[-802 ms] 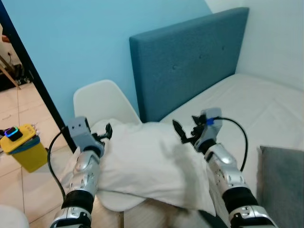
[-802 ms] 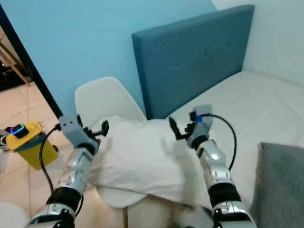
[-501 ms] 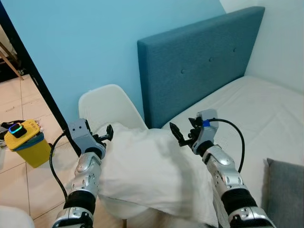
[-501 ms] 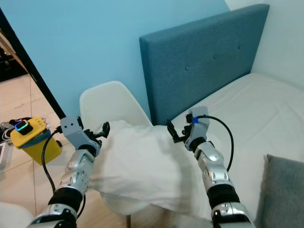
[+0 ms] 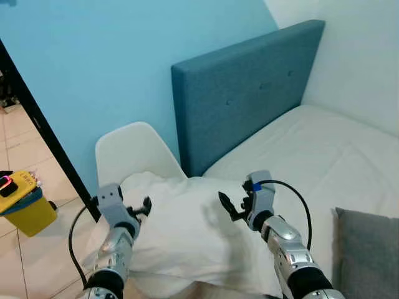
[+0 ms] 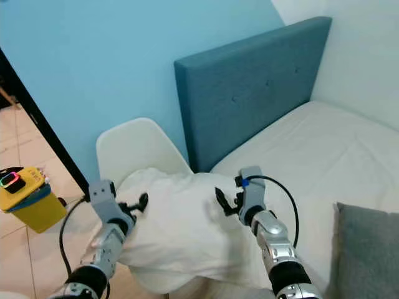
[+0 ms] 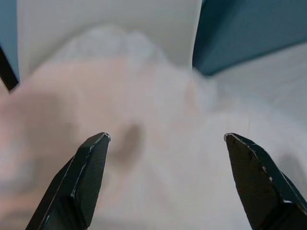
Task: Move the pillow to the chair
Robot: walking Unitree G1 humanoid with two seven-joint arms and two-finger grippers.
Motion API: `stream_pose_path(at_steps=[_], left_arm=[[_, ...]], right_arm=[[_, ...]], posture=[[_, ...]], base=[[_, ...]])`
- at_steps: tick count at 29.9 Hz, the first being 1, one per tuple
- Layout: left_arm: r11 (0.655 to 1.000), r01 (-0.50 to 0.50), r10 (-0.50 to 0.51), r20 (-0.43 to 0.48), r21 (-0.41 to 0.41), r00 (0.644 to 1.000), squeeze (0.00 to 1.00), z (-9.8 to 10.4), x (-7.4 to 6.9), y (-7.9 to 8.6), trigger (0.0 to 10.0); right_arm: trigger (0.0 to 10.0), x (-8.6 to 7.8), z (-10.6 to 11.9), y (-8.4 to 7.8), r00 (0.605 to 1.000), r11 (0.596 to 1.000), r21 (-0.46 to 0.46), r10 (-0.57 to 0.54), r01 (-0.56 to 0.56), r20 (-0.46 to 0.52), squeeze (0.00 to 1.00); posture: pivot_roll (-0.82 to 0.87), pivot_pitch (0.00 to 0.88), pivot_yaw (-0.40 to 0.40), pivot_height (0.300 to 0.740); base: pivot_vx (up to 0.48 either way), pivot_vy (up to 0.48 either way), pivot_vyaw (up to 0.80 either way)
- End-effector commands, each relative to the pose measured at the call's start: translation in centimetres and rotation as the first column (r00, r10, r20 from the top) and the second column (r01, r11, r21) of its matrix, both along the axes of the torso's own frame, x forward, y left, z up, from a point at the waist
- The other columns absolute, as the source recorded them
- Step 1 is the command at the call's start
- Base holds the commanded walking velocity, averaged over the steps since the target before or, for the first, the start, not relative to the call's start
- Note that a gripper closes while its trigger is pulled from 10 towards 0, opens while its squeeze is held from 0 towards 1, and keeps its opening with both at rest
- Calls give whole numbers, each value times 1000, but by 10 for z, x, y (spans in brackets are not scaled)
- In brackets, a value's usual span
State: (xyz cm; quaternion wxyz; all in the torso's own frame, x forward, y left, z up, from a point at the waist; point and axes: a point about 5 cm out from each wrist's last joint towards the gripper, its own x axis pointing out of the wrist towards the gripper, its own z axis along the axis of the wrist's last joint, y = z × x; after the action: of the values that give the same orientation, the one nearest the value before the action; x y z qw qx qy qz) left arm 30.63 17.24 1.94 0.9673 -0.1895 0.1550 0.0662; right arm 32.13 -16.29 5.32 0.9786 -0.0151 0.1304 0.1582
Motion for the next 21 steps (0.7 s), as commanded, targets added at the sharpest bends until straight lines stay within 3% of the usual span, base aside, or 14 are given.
stream_pose_path(at_steps=[1, 3, 4, 5, 8, 13, 21], left_arm=[[1000, -1, 2, -38, 15, 999, 0, -9, -8, 6, 10000], [1000, -1, 3, -135, 19, 991, 0, -29, -25, 7, 10000], [1000, -1, 3, -135, 19, 991, 0, -29, -25, 7, 10000], [999, 15, -8, -199, 34, 980, 0, -42, -38, 9, 10000], [995, 73, -55, -244, 64, 968, 0, -52, -49, 7, 10000], [991, 109, -86, -264, 72, 961, 0, -56, -54, 5, 10000], [975, 204, -153, -405, 85, 902, 0, -82, -87, 3, 10000]], right_arm=[[10000, -7, -12, -4, 999, 999, -30, -18, 17, -50, 0], [10000, -23, -37, -27, 978, 989, -83, -138, 126, -159, 0], [10000, -23, -37, -27, 978, 989, -83, -138, 126, -159, 0], [10000, -34, -47, -46, 953, 972, -121, -223, 201, -205, 0], [10000, -35, -45, -62, 937, 954, -134, -291, 268, -195, 0], [10000, -34, -42, -69, 930, 943, -144, -322, 299, -180, 0], [10000, -26, -28, -89, 894, 894, -178, -433, 411, -112, 0]], posture=[[-22, 0, 36, 740], [-24, 0, 37, 740], [-24, 0, 37, 740], [-26, 0, 38, 740], [-39, 0, 48, 740], [-40, 0, 49, 740], [-47, 0, 64, 740]], base=[[-420, 0, 0], [-167, 0, -394], [0, 0, -788], [0, 0, -781], [0, 0, -779], [0, 0, -775], [0, 0, -775]])
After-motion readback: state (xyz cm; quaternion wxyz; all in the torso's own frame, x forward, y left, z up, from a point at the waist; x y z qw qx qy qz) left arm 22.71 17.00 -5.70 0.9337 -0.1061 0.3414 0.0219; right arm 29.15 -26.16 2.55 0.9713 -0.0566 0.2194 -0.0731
